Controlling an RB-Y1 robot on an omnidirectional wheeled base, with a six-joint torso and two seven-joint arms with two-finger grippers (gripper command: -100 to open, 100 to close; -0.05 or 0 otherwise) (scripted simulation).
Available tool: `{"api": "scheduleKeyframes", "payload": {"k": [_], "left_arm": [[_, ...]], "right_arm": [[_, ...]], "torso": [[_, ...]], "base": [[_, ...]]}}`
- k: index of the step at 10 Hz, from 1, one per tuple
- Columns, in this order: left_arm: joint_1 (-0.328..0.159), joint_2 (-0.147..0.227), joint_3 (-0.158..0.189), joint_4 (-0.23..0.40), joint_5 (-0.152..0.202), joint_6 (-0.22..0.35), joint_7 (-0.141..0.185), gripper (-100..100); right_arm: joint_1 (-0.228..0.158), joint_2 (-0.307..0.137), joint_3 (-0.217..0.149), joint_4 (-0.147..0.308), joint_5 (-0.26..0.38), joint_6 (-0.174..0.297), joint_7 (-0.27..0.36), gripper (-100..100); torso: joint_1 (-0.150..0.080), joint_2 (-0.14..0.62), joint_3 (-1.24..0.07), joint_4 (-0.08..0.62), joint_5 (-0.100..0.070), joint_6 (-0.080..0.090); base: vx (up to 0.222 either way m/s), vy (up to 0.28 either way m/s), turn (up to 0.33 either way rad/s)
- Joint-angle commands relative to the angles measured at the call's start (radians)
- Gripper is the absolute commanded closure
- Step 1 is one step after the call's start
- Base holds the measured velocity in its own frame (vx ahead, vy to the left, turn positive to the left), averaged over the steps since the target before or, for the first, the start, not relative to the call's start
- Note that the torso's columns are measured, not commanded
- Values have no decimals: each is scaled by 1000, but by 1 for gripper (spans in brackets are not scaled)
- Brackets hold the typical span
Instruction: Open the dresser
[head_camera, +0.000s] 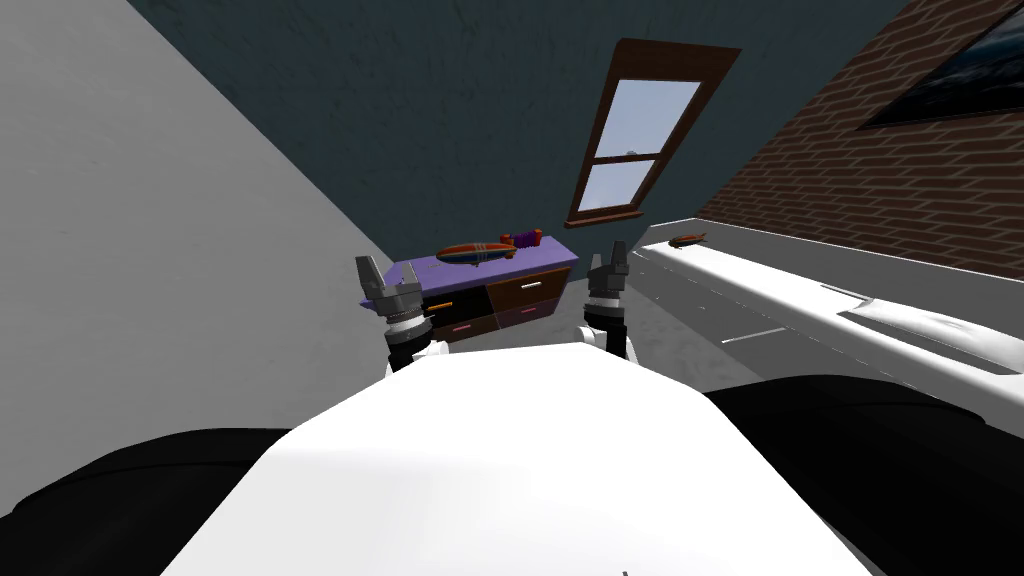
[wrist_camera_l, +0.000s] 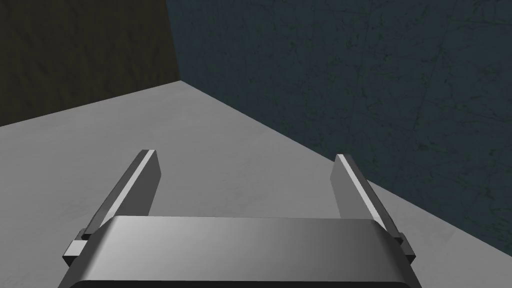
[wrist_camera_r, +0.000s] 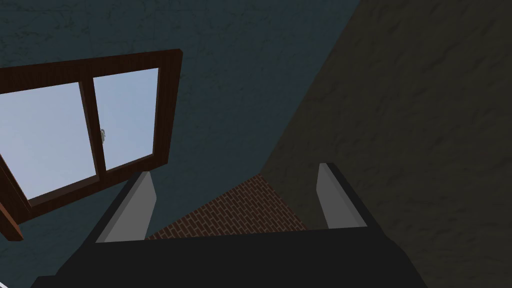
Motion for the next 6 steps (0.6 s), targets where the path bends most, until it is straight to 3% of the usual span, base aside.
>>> {"api": "scheduleKeyframes", "payload": {"k": [1,6], "left_arm": [[0,0,0,0,0,0,0,0],[0,0,0,0,0,0,0,0]], "right_arm": [[0,0,0,0,0,0,0,0],[0,0,0,0,0,0,0,0]], "torso": [[0,40,-82,41,0,0],[0,396,-792,396,0,0]], "base": [[0,0,0],[0,0,0]]}}
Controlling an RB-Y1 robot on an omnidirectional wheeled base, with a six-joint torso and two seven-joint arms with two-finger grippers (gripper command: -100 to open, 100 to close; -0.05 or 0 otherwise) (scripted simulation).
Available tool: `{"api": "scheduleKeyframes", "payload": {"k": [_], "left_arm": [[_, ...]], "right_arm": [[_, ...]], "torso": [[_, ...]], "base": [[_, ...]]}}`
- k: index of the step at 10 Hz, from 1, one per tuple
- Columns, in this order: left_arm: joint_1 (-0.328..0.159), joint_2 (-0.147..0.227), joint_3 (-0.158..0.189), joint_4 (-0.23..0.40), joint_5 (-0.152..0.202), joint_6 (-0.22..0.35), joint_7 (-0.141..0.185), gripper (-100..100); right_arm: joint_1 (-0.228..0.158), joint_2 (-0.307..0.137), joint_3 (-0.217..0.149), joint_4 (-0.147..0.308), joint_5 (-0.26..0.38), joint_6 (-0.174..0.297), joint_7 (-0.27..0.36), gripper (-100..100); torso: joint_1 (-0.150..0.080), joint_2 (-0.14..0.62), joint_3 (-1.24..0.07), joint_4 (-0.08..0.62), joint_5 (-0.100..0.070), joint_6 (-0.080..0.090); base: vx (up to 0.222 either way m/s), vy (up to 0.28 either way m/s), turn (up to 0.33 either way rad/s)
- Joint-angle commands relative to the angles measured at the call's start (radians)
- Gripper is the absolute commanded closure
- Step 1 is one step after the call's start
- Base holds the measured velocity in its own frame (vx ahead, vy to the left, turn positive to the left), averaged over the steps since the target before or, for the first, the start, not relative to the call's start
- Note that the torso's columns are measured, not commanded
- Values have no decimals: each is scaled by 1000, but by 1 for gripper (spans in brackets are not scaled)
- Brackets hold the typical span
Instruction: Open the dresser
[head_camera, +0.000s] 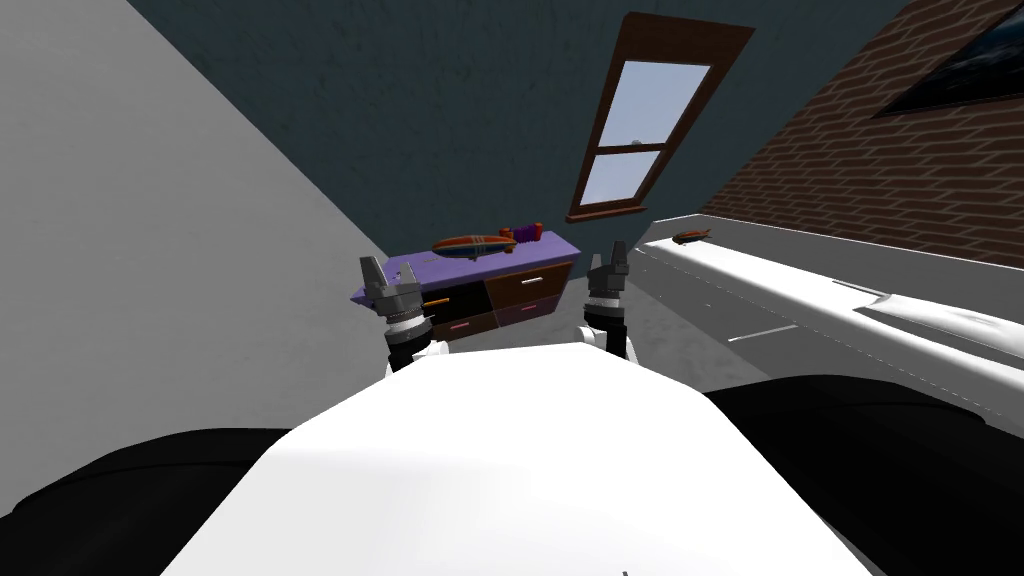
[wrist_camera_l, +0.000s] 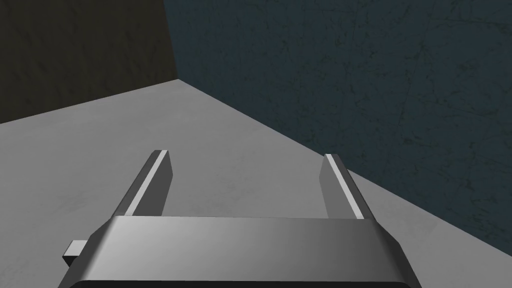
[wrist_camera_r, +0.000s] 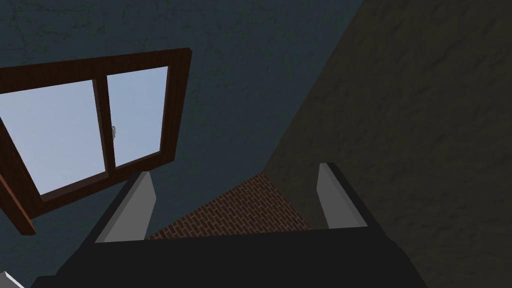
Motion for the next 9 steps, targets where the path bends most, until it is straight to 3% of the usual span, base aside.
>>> {"api": "scheduleKeyframes", "payload": {"k": [1,3,4,6,9], "left_arm": [[0,0,0,0,0,0,0,0],[0,0,0,0,0,0,0,0],[-2,43,1,12,-1,0,0,-100],[-7,100,3,38,-4,1,0,-100],[-18,162,7,101,-11,4,0,-100]], "right_arm": [[0,0,0,0,0,0,0,0],[0,0,0,0,0,0,0,0],[0,0,0,0,0,0,0,0],[0,0,0,0,0,0,0,0],[0,0,0,0,0,0,0,0]], "torso": [[0,74,-147,74,0,0],[0,222,-443,221,0,0],[0,295,-590,295,0,0],[-2,337,-679,338,0,0],[-1,341,-685,342,0,0]], "base": [[0,0,0],[0,0,0],[19,-22,2],[31,-56,7],[57,-90,9]]}}
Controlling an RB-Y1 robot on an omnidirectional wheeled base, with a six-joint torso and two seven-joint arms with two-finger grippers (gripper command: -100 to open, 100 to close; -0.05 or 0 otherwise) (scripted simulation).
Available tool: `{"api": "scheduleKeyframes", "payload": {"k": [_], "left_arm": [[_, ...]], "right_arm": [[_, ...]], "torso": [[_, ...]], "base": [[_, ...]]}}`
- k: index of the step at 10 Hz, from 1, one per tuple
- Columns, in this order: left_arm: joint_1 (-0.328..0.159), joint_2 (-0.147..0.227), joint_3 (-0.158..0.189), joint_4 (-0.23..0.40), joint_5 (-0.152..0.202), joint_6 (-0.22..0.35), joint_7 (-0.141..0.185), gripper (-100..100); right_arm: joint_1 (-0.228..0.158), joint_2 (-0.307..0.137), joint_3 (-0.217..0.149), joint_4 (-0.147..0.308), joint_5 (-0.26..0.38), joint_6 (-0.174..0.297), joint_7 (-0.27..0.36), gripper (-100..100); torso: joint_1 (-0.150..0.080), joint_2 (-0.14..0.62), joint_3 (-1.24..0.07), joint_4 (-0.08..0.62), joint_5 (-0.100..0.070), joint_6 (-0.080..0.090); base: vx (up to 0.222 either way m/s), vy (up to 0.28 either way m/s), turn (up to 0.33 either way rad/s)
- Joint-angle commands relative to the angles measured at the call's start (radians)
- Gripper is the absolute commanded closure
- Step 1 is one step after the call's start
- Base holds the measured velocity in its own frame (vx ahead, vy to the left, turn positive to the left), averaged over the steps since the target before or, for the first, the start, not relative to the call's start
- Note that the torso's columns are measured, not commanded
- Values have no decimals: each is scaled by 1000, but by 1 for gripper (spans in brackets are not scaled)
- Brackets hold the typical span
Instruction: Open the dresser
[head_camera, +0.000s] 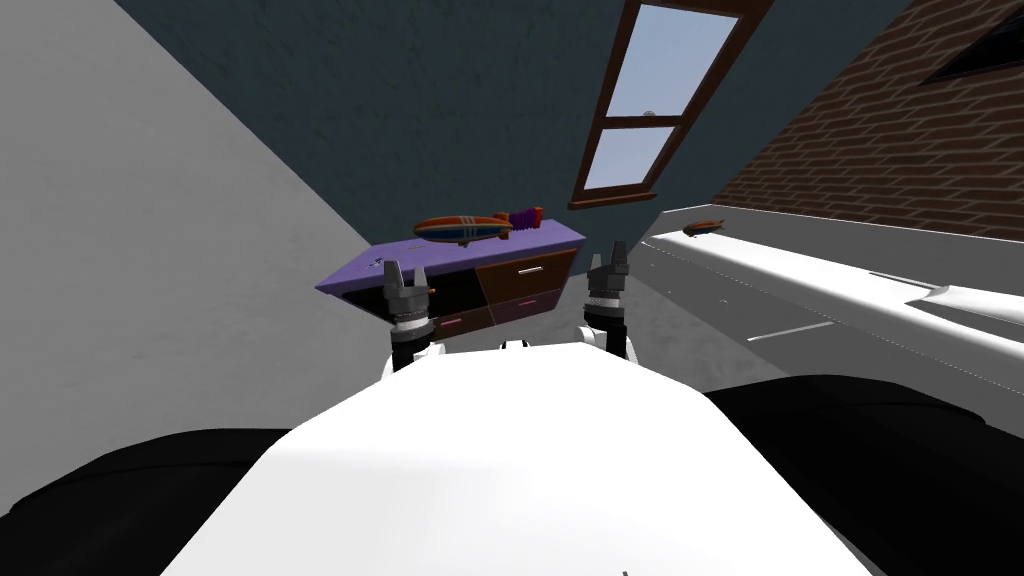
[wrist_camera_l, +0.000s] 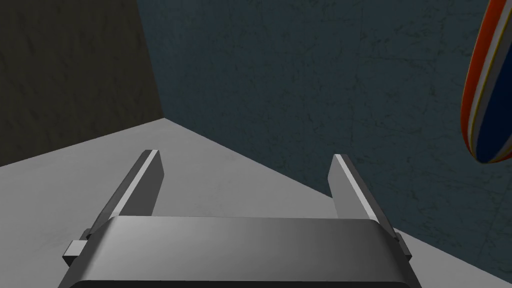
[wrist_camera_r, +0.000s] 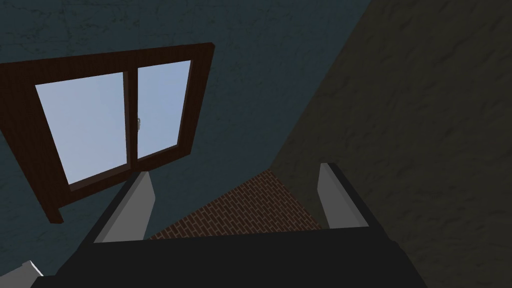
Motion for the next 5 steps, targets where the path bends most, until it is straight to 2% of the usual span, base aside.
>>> {"api": "scheduleKeyframes", "payload": {"k": [1,5], "left_arm": [[-12,47,9,65,-4,0,2,-100],[-31,77,17,172,-17,3,2,-100]], "right_arm": [[0,0,0,0,0,0,0,0],[0,0,0,0,0,0,0,0]], "torso": [[0,1,0,0,0,0],[1,0,0,0,0,0]], "base": [[62,-120,16],[77,-114,14]]}}
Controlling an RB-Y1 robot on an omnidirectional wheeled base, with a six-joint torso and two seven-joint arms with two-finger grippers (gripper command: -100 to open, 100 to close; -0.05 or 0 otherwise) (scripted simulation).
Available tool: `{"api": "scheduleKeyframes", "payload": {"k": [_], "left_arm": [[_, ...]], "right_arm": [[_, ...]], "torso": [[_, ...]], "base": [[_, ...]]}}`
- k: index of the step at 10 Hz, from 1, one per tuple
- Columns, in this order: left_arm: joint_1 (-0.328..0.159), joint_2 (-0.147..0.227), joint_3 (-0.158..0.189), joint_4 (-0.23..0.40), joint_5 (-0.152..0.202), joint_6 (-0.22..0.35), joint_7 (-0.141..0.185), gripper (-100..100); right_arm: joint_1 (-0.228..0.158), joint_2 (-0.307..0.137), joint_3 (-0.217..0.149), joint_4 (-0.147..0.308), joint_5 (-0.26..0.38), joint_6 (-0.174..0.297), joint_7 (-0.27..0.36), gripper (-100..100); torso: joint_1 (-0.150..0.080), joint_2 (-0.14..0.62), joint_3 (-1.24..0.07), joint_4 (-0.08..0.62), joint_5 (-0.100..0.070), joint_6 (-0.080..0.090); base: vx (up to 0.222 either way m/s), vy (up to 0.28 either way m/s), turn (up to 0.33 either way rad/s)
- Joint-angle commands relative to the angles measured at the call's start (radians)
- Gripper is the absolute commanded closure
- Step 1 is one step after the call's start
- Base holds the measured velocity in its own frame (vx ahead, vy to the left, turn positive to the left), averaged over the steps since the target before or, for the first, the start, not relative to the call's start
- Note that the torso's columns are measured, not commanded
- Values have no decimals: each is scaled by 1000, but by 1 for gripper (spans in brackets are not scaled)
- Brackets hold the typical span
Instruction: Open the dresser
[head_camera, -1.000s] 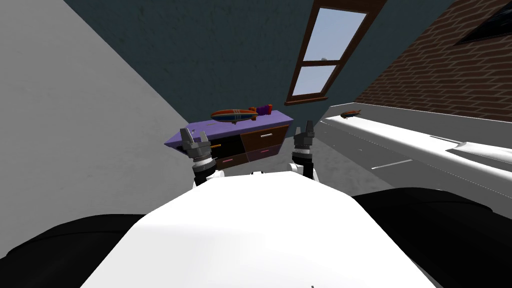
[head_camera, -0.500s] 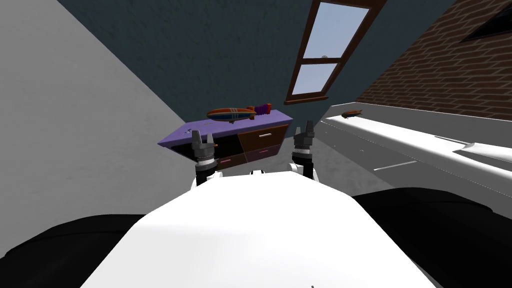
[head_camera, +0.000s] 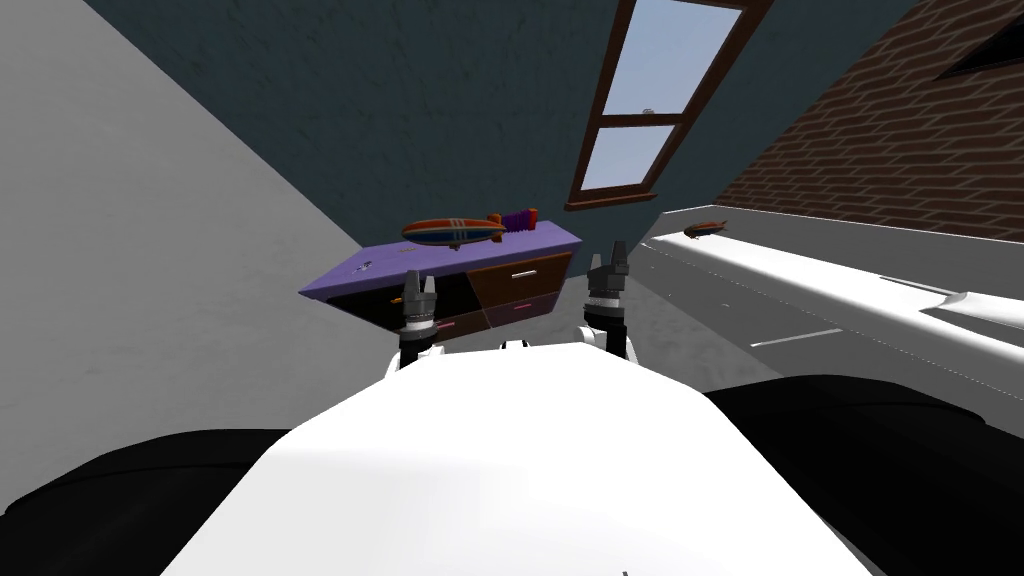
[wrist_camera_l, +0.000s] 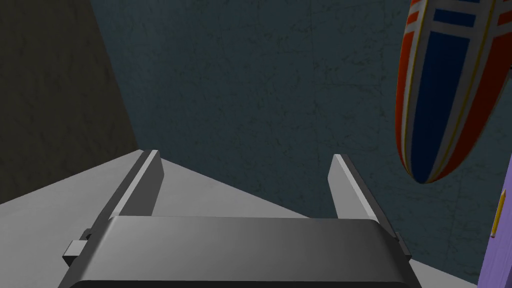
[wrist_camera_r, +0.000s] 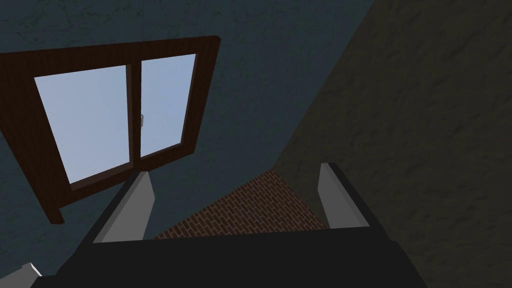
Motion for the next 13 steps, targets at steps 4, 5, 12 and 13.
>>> {"api": "scheduleKeyframes", "payload": {"k": [4,5,12,13], "left_arm": [[-35,16,11,146,-18,13,0,-100],[-39,16,13,170,-21,14,0,-100],[-66,9,25,322,-40,18,0,-100],[-70,7,26,344,-42,18,0,-100]], "right_arm": [[0,0,0,0,0,0,0,0],[0,0,0,0,0,0,0,0],[0,0,0,0,0,0,0,0],[0,0,0,0,0,0,0,0]], "torso": [[0,2,1,0,0,0],[-1,2,1,1,0,0],[-1,2,1,1,0,0],[-1,2,1,1,0,0]], "base": [[81,-125,13],[71,-139,15],[65,-106,12],[58,-117,11]]}}
